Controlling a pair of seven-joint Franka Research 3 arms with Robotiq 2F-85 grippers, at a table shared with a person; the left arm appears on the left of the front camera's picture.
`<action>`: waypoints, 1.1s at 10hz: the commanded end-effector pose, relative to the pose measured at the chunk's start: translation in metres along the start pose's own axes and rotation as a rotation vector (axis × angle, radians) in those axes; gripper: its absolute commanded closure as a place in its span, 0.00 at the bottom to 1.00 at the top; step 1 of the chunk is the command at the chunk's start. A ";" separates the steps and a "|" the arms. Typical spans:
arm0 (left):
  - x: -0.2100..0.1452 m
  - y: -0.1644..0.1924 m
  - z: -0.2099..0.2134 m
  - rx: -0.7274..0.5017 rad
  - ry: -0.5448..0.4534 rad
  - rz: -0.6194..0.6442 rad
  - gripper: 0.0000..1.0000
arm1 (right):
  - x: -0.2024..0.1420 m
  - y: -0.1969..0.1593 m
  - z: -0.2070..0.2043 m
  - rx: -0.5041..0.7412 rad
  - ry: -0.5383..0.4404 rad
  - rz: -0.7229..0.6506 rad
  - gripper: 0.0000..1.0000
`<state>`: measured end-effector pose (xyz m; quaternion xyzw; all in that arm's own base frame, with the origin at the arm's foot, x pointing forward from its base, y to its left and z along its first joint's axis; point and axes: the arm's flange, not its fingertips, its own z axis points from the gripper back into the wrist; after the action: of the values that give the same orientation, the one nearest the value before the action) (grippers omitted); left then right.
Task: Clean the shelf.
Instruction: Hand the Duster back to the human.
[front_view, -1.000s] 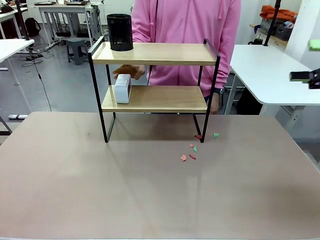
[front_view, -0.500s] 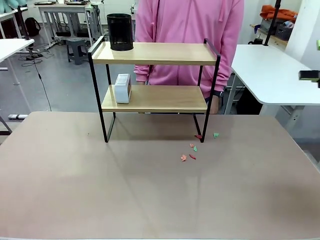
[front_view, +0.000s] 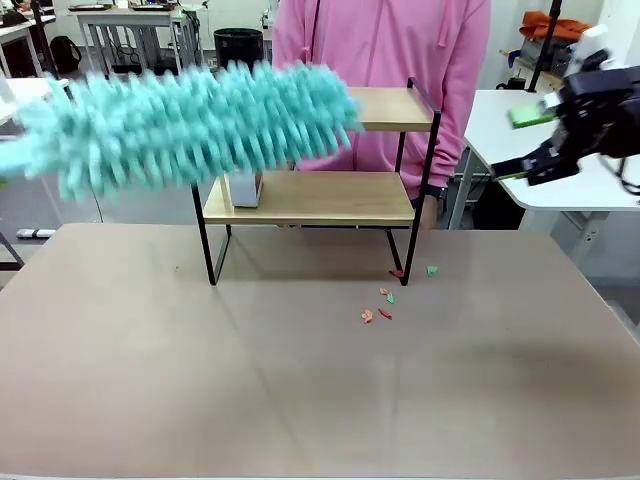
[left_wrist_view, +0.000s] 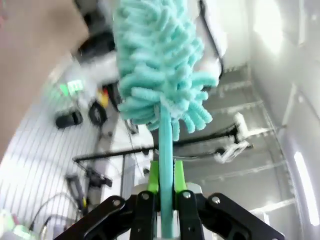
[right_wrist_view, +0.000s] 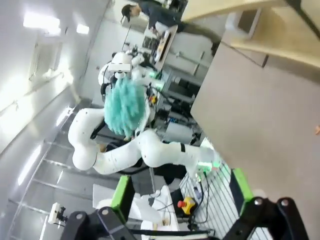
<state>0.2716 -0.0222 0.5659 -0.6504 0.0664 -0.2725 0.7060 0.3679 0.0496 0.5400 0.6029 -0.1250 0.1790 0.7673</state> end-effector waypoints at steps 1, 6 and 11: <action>0.003 0.011 -0.016 -0.058 0.174 0.025 0.88 | 0.012 -0.034 -0.020 0.052 0.130 -0.026 0.00; 0.014 0.031 -0.061 -0.065 0.274 0.020 0.88 | 0.006 -0.051 -0.053 0.126 0.205 -0.055 0.00; 0.029 0.062 -0.091 -0.095 0.409 0.059 0.88 | 0.003 -0.063 -0.134 0.221 0.378 -0.156 0.00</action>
<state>0.2656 -0.1261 0.5012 -0.6140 0.2434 -0.3663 0.6554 0.3884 0.1627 0.4454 0.6401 0.0754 0.2438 0.7247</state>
